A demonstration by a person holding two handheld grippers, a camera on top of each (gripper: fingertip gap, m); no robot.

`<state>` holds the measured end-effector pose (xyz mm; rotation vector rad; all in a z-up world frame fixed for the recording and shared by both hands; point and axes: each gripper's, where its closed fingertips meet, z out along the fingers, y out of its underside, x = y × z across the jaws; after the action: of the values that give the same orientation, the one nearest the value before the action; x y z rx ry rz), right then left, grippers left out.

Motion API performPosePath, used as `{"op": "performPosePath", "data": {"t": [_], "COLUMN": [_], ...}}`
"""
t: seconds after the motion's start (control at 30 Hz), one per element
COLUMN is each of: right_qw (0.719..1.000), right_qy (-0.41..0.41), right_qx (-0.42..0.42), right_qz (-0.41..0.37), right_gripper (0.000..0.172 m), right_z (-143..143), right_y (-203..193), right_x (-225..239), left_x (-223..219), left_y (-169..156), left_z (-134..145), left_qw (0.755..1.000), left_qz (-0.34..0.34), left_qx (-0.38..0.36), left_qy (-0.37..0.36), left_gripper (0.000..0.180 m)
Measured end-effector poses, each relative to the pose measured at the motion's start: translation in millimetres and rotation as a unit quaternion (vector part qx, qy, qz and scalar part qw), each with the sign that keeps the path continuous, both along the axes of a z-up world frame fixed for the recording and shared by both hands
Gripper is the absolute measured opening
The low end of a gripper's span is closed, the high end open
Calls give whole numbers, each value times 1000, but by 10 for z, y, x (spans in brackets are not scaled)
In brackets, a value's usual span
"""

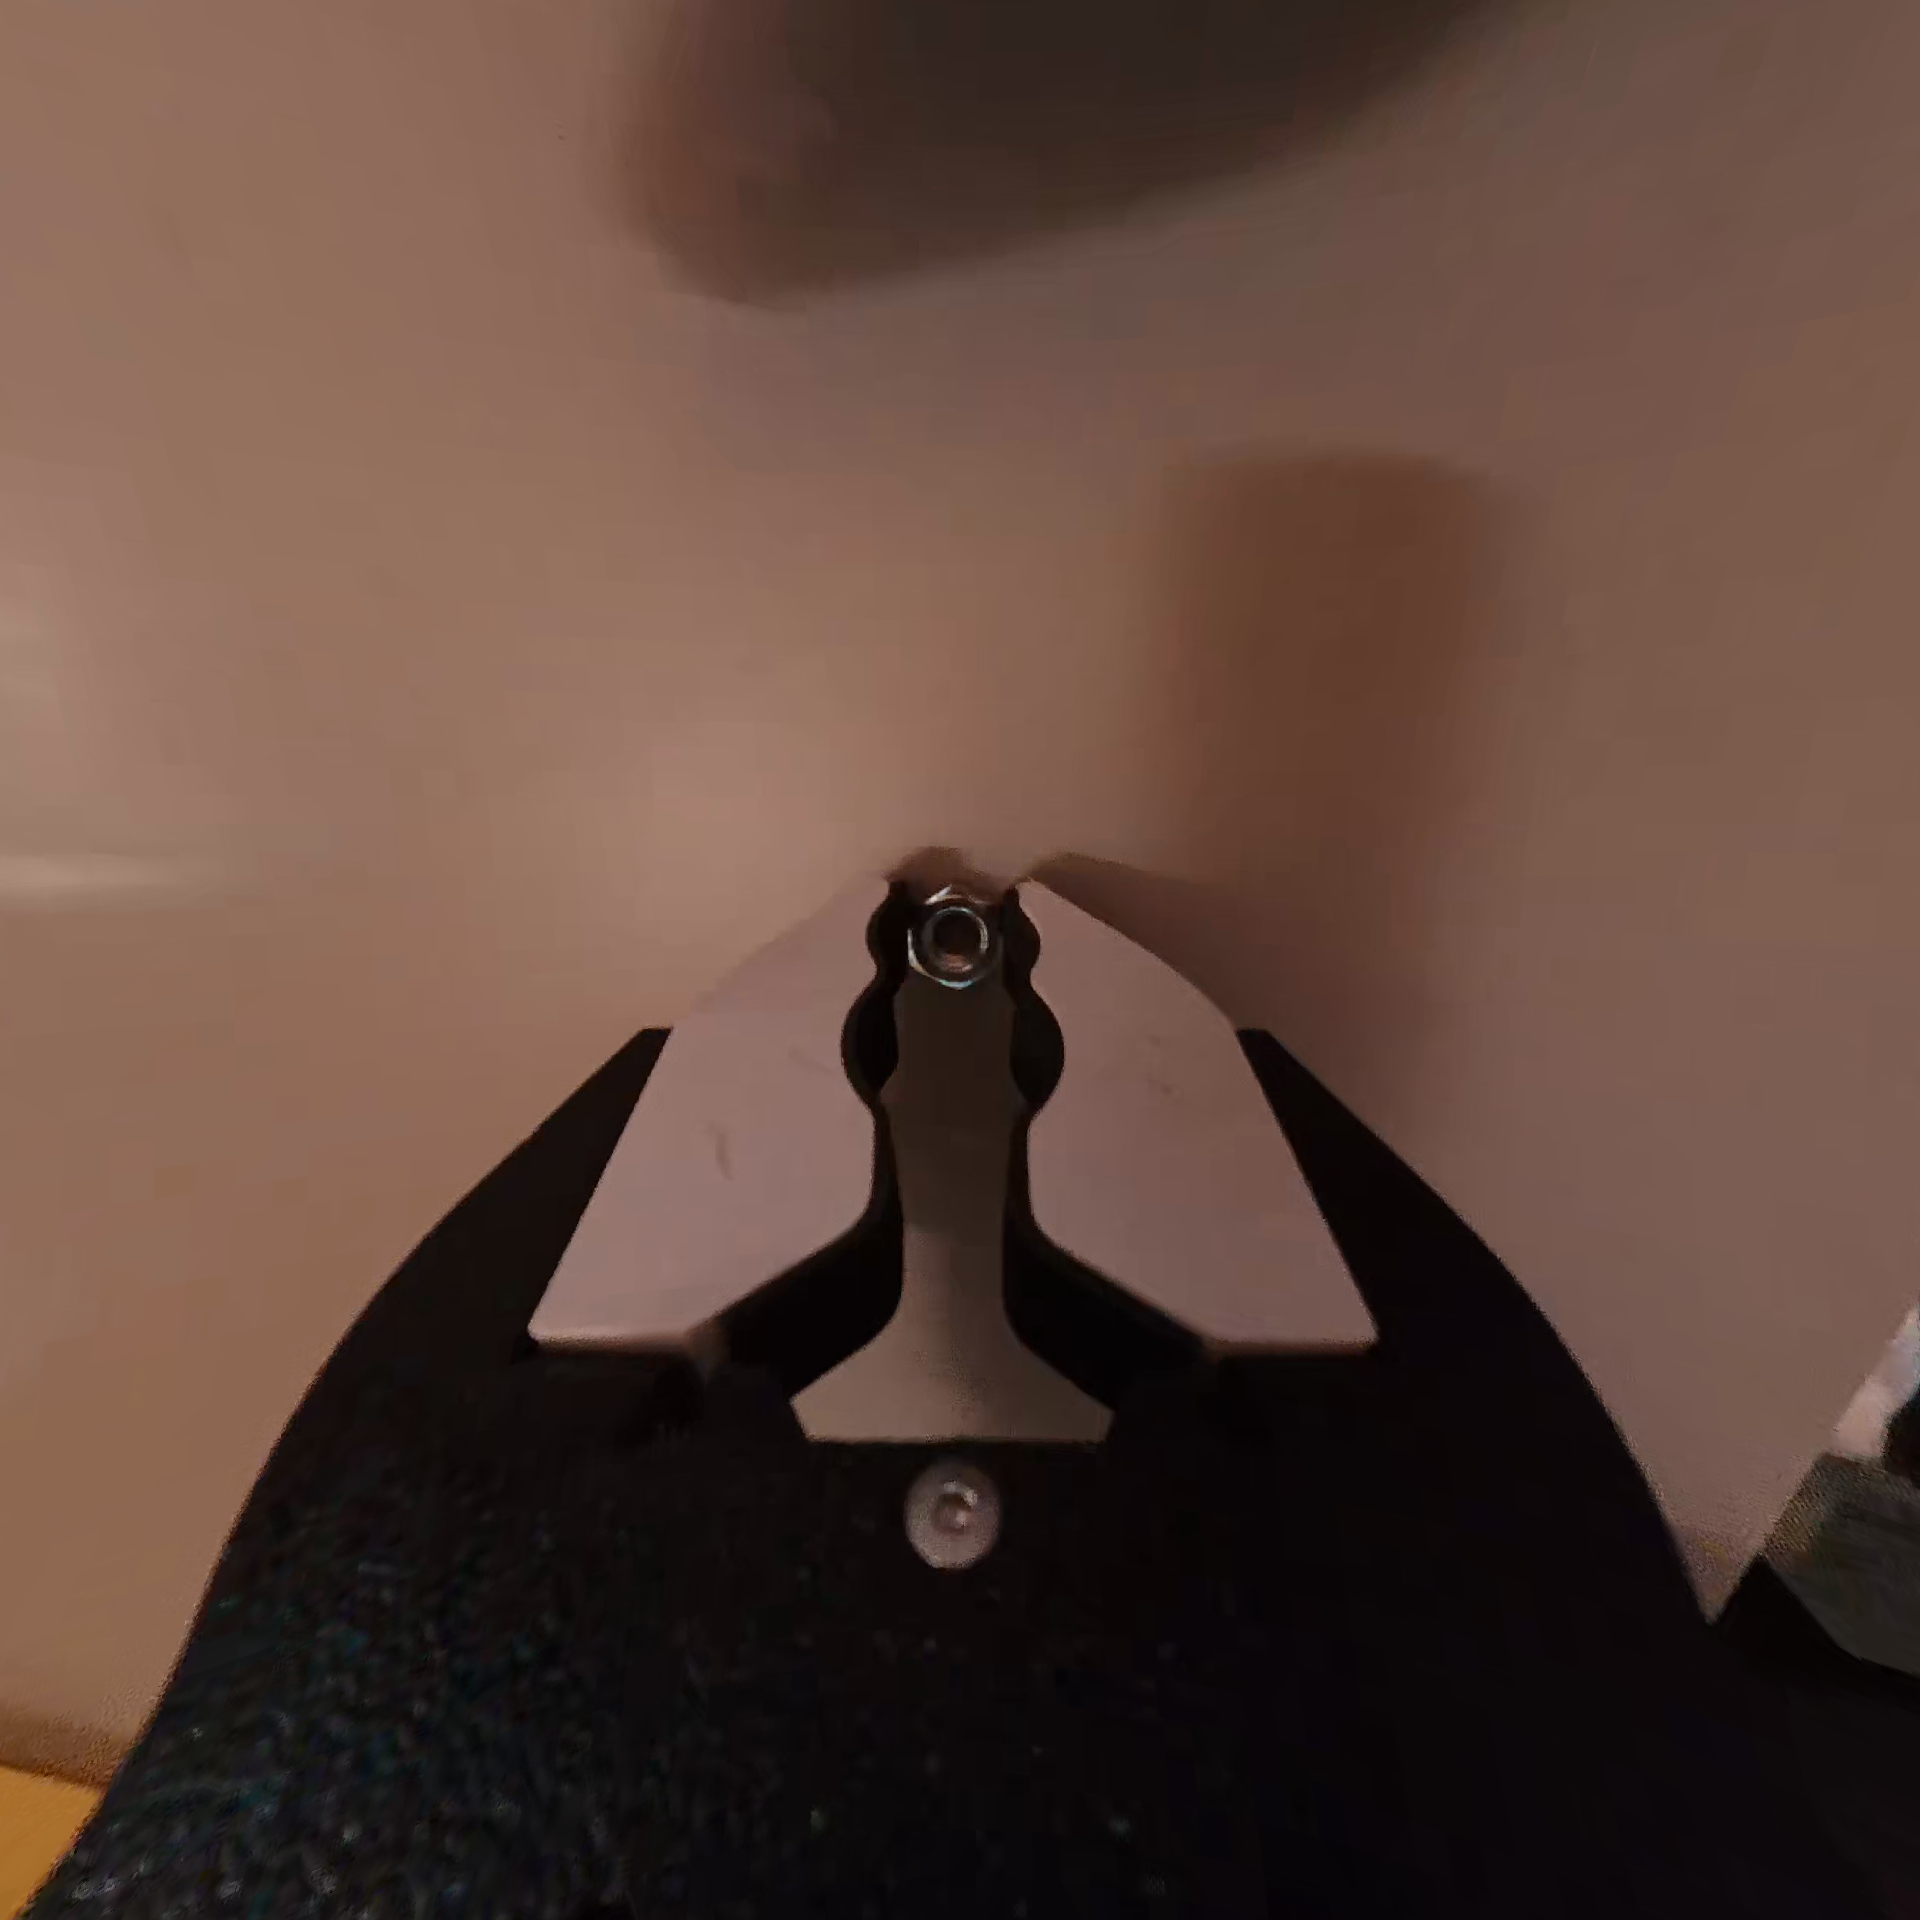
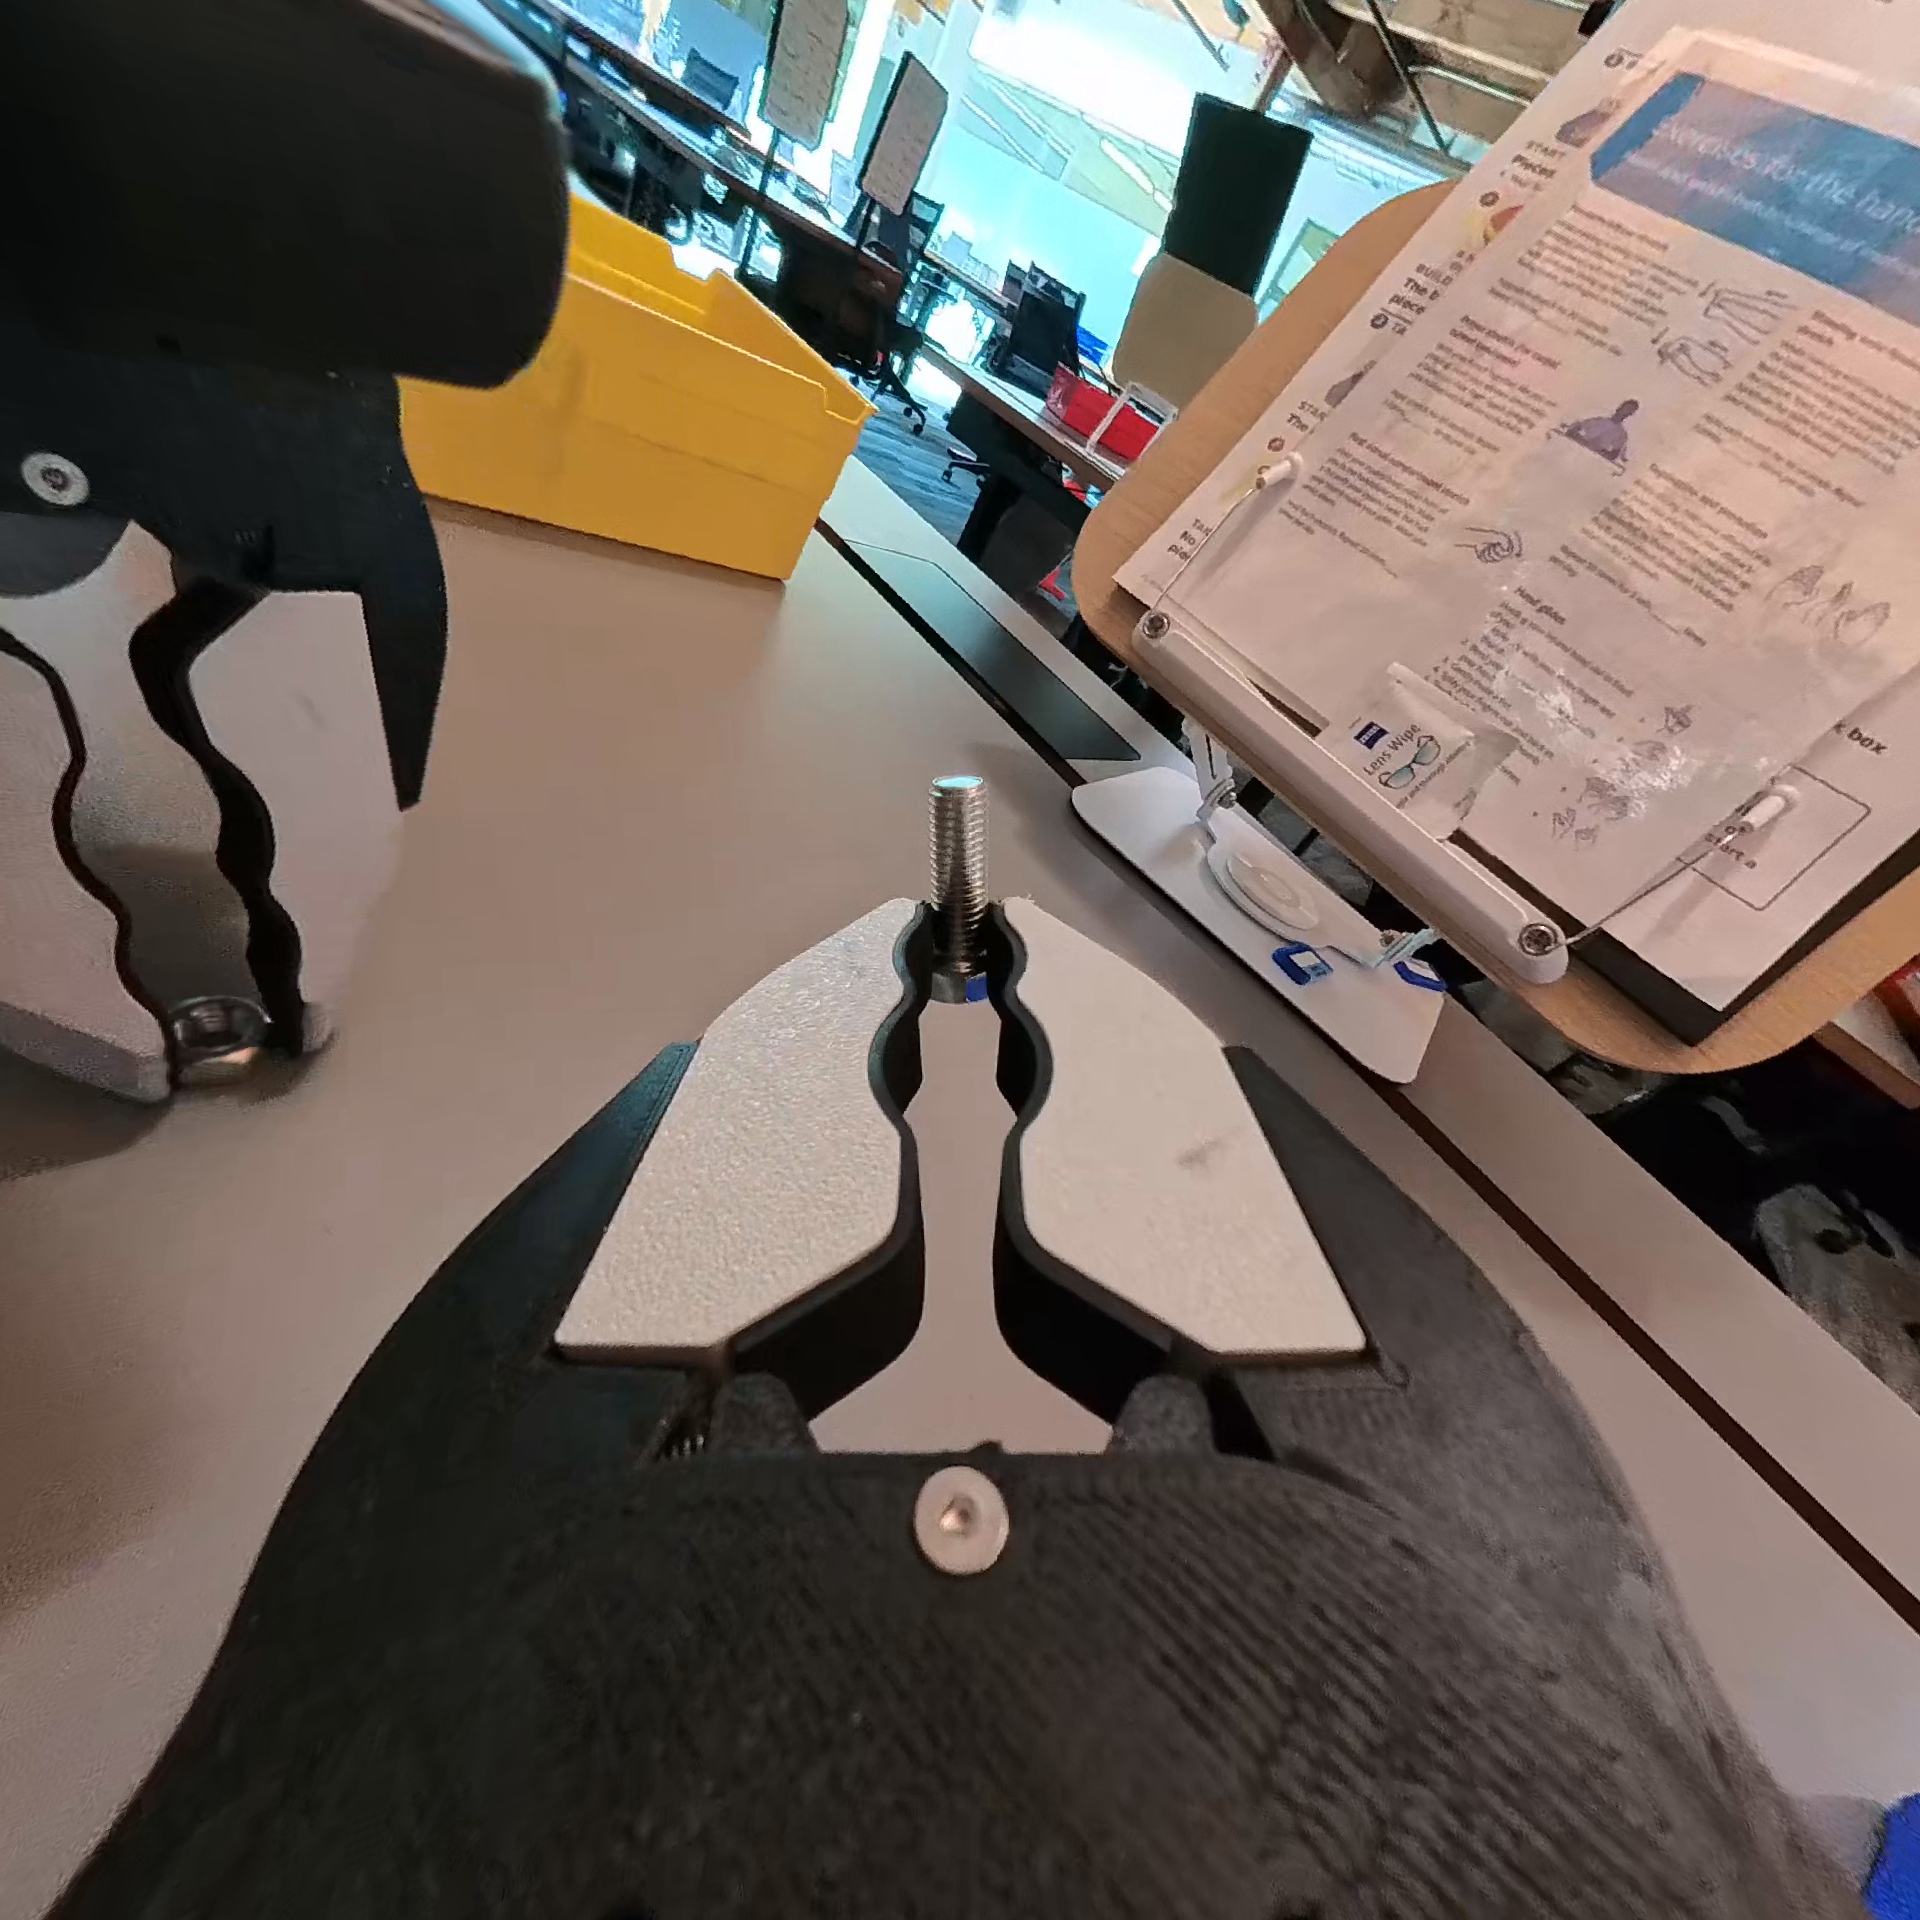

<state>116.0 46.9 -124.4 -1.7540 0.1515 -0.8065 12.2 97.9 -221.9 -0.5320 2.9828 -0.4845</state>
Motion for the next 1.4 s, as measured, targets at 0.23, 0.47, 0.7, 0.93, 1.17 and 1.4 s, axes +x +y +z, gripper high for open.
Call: {"op": "performPosePath", "data": {"t": [0.23,0.47,0.7,0.93,1.17,1.4], "right_qw": [1000,1000,996,976,951,963], "right_qy": [-3,-4,40,133,171,139], "right_qx": [3,8,36,110,199,187], "right_qz": [-1,11,64,136,165,132], "right_gripper": [9,9,9,9,9,9], "right_z": [31,58,47,100,226,274], "right_y": [-17,41,142,213,262,229], "right_x": [4,-54,-185,-312,-366,-323], "left_x": [-16,-87,60,155,450,702], "left_y": [-27,50,0,-73,-211,-323], "left_z": [207,127,16,330,1431,1615], "left_qw": [993,978,975,970,948,949], "left_qz": [-37,-35,5,-24,-31,-50], "left_qx": [-93,-194,-213,-219,-265,-266], "left_qy": [-59,-62,-63,-105,-172,-163], "left_gripper": [28,28,17,16,17,17]}}
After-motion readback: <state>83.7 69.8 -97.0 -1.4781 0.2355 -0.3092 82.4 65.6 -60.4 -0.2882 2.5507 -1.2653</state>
